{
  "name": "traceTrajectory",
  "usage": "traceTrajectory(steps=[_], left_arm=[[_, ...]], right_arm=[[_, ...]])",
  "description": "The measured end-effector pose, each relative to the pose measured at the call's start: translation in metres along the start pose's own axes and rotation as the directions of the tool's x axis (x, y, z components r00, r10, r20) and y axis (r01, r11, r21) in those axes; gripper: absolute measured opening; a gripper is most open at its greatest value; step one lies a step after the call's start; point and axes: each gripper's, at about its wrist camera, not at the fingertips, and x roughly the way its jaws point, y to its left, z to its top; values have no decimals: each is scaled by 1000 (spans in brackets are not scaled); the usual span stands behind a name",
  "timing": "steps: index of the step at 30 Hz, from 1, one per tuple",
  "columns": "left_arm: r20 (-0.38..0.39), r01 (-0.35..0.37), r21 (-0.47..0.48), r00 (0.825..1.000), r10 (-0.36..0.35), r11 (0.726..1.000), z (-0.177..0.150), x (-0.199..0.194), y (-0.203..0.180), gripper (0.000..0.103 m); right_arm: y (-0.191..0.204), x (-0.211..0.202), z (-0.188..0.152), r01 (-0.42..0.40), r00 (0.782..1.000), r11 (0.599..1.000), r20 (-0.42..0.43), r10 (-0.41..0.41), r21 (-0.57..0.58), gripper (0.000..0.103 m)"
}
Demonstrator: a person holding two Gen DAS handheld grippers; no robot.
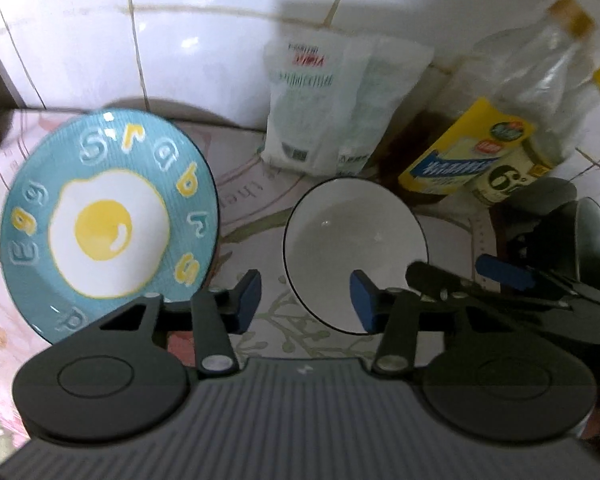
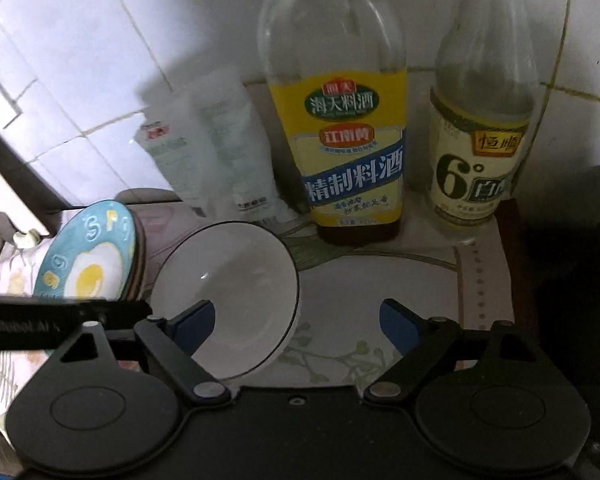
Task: Organize plates and bowls
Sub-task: 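Grasp the white bowl near the bottles by its rim with the right gripper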
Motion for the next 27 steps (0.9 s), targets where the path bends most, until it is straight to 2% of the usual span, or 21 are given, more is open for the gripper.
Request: traceTrajectory(steps=[2,6,11,13,16,18,19,20,22,27], left_arm=[[-16,-13,-20,1000,12,1000,0,9,0,37],[-35,-54,-36,998,52,998,1,24,1,31],[-63,-67,-42,996,65,997,-1,39,1,17],[-76,-48,-74,996,42,996,-2,45,4,13],[-71,-32,-105,997,24,994,-5,47,7,12],[-66,-28,-113,998,21,993,-6,46,8,12],[-63,-25,-120,998,17,992,-6,46,9,12],[-62,-23,-129,998,15,991,-7,46,9,12],[-71,-22,-134,997,13,991,-9,44,9,11],[-84,-24,-52,996,20,998,-19,30,1,11]], right_arm=[[-6,9,3,-6,1000,999,-12,7,46,86],[-14,29,7,-55,997,993,-44,59,101,79],[-16,39,1,-103,994,981,-23,108,162,78],[-17,42,-1,-136,990,971,-17,142,198,77],[-19,53,-4,-129,989,961,-41,143,246,59],[-23,61,-8,-114,989,954,-64,137,279,27],[-25,64,-10,-113,987,950,-78,142,291,19],[-26,66,-12,-129,984,943,-79,160,305,16],[-26,62,-16,-132,984,939,-70,162,318,16],[-21,44,-22,-136,987,943,-40,155,303,17]])
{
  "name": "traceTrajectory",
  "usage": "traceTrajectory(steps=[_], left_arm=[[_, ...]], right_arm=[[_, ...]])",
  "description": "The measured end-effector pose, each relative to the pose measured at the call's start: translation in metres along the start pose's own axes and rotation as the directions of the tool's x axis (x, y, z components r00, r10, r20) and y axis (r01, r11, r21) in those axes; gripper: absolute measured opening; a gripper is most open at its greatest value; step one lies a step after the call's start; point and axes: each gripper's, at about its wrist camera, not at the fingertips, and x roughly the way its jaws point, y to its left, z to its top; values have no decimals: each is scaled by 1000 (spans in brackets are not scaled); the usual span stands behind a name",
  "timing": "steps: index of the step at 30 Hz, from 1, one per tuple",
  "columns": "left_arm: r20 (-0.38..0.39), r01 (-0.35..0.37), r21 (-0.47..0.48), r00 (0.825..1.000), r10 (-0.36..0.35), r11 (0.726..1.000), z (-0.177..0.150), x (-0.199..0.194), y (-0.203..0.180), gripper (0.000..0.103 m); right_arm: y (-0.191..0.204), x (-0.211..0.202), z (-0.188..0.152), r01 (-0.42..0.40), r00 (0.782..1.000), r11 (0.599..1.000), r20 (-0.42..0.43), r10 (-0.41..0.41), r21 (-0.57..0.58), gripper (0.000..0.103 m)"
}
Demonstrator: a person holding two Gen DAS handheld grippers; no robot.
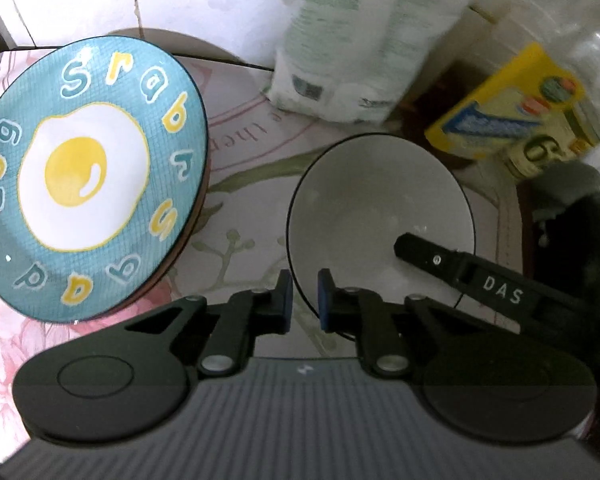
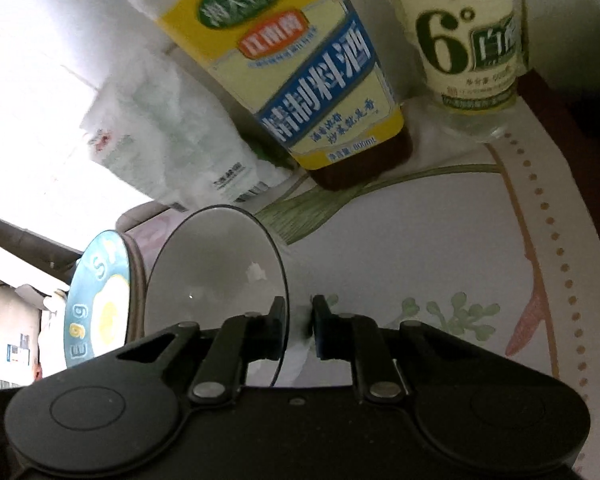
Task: Organize plates and bowls
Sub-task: 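Grasp the white bowl near the bottles by its rim with the right gripper, then lift the white bowl and carry it over the nested bowls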
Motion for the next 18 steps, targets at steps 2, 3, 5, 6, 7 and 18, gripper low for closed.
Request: traceTrajectory(steps=[2,3,5,6,7,18], left_arm=[[18,1,14,1000,-1,1000,-5,-12,-4,11],[26,1,20,1000,-2,1000,-8,-19,-6,11],[43,-4,40,999,2,999,-14,-33,-11,11],[56,-9,57,998,6,998,-18,-42,-14,11],[69,-13,70,998,8,997,-22,-51,-16,11],[102,22,97,994,-32,995,-65,-119,-18,11]], right_arm=[[4,-11,-3,2,1000,1000,11,-2,-10,17],[6,-15,-4,2,1000,1000,17,-2,-9,17],[7,-29,-6,-3,1000,1000,30,3,-10,18],[9,-38,-8,-8,999,1000,40,8,-10,18],[12,-45,-11,-10,999,1000,47,11,-12,18],[42,-123,-40,-3,996,999,93,6,-32,19]])
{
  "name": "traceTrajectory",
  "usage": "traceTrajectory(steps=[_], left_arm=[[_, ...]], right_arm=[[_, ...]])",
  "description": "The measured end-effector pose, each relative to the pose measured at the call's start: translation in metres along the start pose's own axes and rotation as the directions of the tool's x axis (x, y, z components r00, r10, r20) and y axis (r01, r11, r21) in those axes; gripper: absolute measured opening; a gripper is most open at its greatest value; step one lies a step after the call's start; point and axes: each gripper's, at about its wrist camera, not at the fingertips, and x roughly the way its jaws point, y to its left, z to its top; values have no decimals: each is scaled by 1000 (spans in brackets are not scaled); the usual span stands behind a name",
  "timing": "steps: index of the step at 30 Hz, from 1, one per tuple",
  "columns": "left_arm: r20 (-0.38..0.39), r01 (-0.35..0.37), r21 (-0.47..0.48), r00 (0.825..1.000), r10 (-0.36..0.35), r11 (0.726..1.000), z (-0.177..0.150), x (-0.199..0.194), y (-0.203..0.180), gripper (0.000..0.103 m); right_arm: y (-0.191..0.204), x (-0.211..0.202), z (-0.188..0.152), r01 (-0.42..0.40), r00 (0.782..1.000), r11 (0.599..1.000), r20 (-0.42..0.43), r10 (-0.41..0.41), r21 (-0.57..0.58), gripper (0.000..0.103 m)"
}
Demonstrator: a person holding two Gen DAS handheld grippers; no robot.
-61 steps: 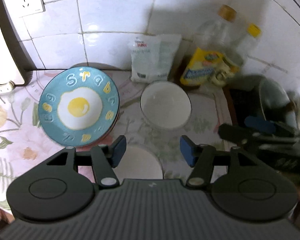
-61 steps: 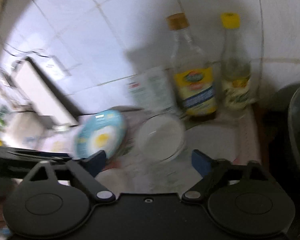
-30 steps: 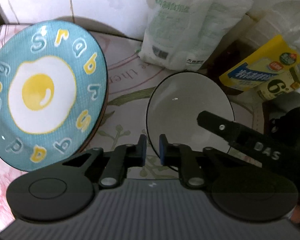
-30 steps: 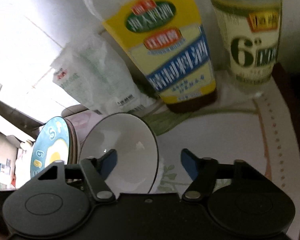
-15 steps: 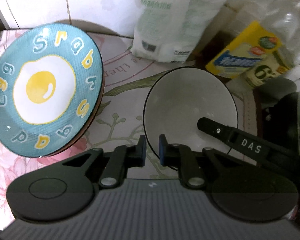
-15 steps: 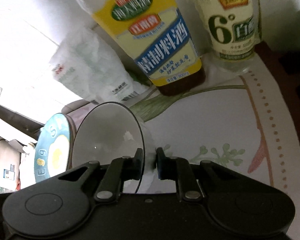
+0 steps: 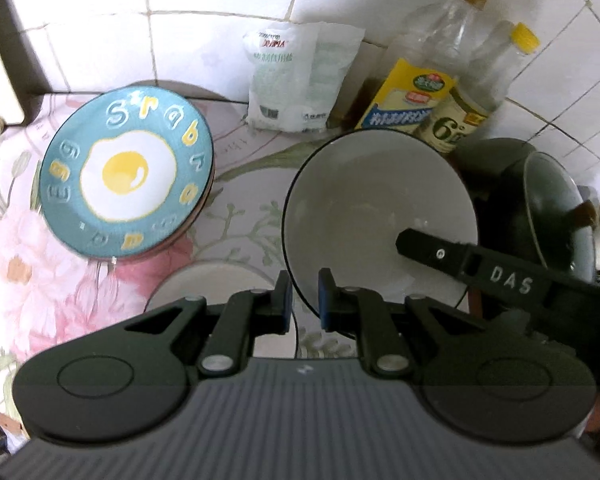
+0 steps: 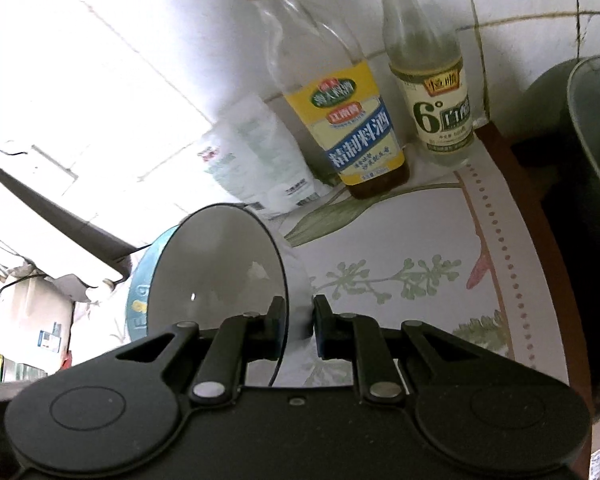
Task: Organize plates and bowls
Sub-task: 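Lift the white bowl and carry it over the nested bowls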
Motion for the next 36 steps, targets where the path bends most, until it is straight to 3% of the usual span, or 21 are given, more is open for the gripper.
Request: traceTrajectory(steps=[19,27,36], left_arm=[[16,18,-15,1000,-18,1000,-62,-63,28,11],[15,38,-73,999,-37,997,-80,-69,49,11],[17,55,-150,998,-53,987,-76,-57,75,12]], right_arm=[[44,-52,-62,4,1000,999,-19,-4,-43,23],[68,-53,-74,15,999,992,-48,-21,-127,23],[93,-29,-67,34,992,970,-109,-62,-241,23]])
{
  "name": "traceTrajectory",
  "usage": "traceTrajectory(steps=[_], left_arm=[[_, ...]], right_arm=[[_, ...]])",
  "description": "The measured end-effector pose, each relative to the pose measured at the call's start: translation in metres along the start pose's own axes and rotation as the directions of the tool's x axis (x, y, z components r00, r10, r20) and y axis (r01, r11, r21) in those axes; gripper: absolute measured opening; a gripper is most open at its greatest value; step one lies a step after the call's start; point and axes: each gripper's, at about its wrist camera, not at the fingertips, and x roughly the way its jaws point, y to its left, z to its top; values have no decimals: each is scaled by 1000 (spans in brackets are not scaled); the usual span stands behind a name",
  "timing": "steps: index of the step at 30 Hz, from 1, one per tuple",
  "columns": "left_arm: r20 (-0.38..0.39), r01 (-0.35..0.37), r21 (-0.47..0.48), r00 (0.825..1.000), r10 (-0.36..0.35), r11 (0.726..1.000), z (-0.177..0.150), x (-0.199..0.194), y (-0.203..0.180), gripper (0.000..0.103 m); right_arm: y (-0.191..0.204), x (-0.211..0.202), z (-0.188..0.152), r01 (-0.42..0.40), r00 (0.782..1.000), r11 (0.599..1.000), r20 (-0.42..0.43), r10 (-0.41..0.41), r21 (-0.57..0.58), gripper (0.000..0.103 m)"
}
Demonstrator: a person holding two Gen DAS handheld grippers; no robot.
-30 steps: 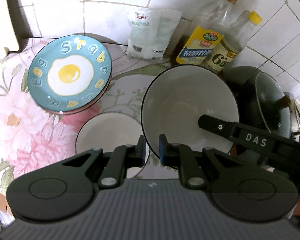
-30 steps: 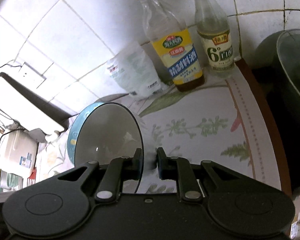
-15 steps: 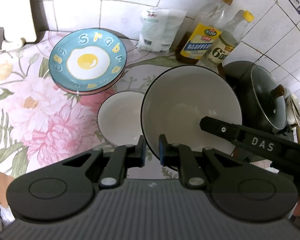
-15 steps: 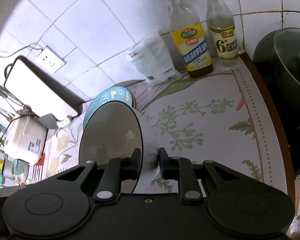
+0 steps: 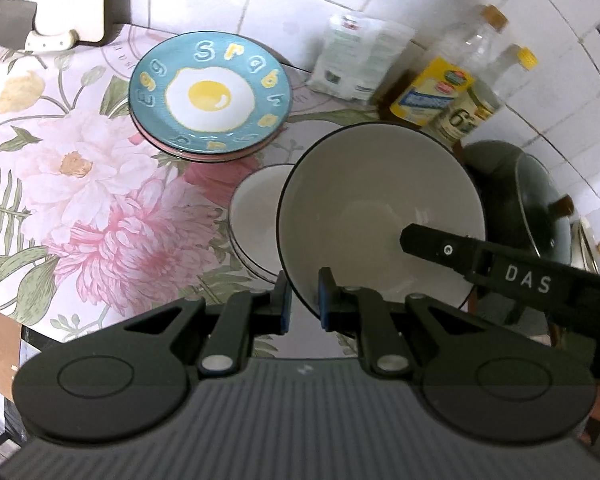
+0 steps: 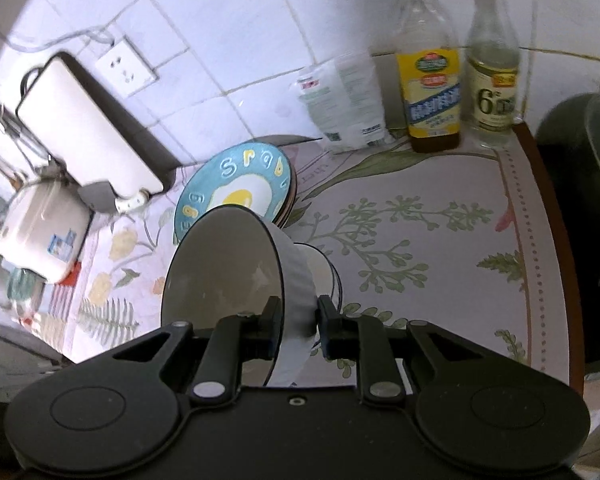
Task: Organize plates and bowls
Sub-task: 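Lift the white bowl and carry it over the nested bowls, then lower the bowl into the nested bowls and open the right gripper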
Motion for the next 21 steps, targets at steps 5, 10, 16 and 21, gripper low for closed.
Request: traceTrajectory(steps=[5,10,16,21], left_arm=[[-19,-5,-71,1000,4,997,11,15,14,12],[-52,-43,-93,998,38,995,22,30,21,12],[-92,-71,-115,994,60,991,29,45,22,12],[-127,-90,-121,989,74,989,32,55,24,12]], right_arm=[[12,26,19,-3,998,997,-58,-1,-73,23],[10,50,25,-6,995,997,-97,-1,-73,23],[10,66,30,1,992,995,-123,-13,-96,25],[14,77,27,20,990,988,-136,-41,-153,26]])
